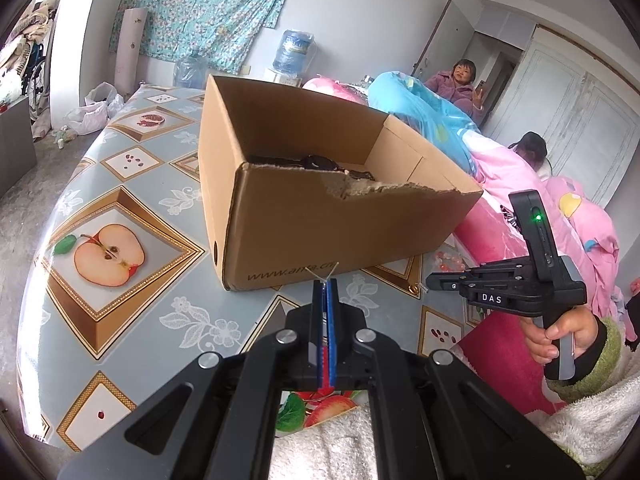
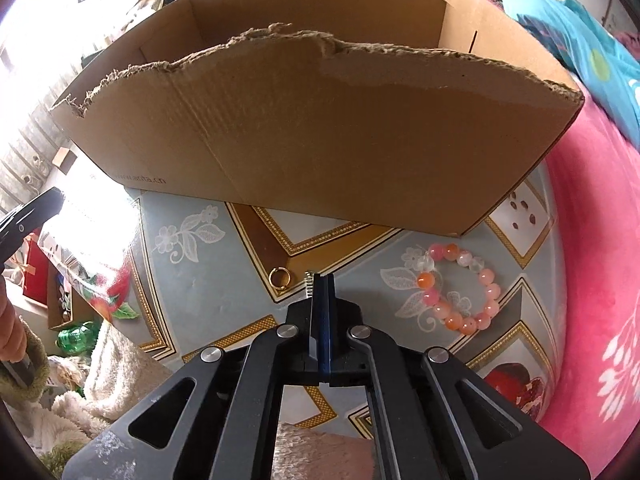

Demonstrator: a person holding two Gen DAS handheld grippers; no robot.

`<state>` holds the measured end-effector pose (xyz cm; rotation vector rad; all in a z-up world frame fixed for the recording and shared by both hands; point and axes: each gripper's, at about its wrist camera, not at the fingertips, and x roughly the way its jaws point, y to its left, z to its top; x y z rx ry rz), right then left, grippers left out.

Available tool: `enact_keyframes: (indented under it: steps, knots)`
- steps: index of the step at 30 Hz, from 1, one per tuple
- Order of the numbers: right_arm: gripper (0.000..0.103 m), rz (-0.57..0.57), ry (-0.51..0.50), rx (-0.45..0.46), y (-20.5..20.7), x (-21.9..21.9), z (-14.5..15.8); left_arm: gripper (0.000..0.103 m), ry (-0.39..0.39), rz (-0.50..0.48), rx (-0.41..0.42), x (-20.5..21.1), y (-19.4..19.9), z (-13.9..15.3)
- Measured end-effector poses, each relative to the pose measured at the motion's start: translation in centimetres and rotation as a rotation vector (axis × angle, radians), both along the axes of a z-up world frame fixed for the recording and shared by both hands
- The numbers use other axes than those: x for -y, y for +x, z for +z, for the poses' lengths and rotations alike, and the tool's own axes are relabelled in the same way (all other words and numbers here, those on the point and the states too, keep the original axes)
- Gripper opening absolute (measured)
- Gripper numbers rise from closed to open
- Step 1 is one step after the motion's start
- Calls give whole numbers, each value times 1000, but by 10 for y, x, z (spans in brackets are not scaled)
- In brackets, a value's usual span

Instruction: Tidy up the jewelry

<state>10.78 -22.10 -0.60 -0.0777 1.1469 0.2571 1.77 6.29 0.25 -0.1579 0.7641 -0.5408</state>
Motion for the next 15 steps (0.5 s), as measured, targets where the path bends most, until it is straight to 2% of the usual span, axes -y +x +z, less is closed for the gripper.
enact_keyframes:
  steps: [6, 15]
  knots:
    - [0, -9, 19, 39, -13, 17, 23, 1, 2, 0, 27, 2, -11, 9]
    - [0, 27, -23, 5, -15, 10, -1, 1, 12, -6, 30, 8, -13, 7]
